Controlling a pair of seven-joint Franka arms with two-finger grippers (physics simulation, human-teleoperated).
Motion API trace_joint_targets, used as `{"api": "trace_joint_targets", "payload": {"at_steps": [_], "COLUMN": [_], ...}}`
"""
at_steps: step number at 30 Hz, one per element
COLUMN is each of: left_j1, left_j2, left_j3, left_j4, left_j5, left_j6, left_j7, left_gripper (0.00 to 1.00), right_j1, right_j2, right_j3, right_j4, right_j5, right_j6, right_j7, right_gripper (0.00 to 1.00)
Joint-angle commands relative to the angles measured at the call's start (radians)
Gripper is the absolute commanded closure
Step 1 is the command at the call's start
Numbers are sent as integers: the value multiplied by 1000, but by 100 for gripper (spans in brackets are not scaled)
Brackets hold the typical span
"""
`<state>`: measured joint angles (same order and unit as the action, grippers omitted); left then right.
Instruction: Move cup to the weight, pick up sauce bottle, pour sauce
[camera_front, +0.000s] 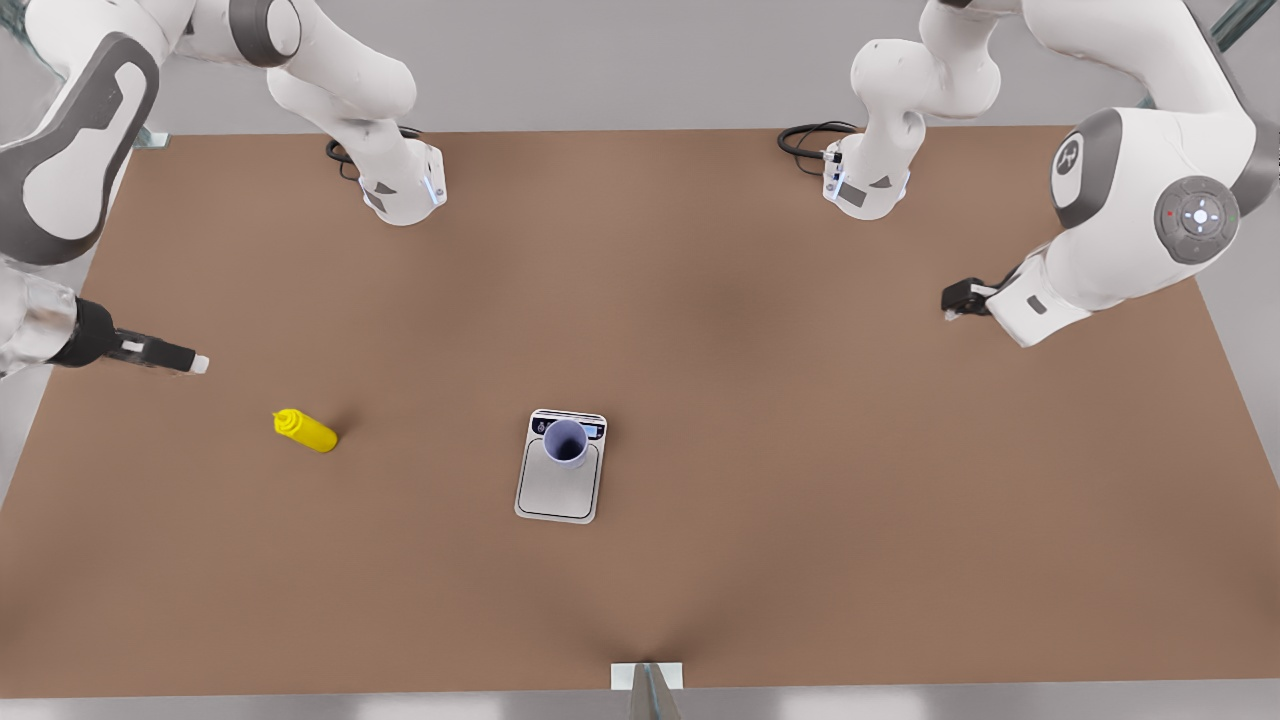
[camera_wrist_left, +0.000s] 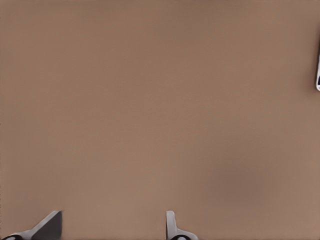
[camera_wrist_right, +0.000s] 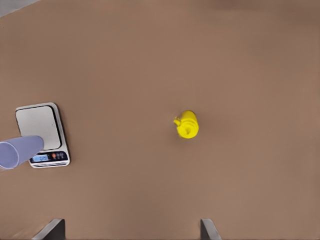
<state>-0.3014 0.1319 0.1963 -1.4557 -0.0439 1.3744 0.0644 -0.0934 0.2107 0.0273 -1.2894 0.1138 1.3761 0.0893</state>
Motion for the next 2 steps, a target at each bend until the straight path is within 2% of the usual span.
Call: {"api": "trace_joint_targets", "payload": {"at_steps": [1, 2], "left_j1": [-1, -1], "left_j2": [0, 0], "left_j3": [0, 0], "left_j4": [0, 0], "left_j5": [10, 10], "left_j6": [0, 0], "left_j7": [0, 2], "left_gripper": [0, 0], "right_j1": [-29, -17], "right_j2": [-31, -53], "right_j3": [23, 63], "right_j4": [-45, -85], "right_j5": [-9, -48], "right_j6": [33, 104], "right_j7": [-16, -49], "right_gripper": [0, 0]}}
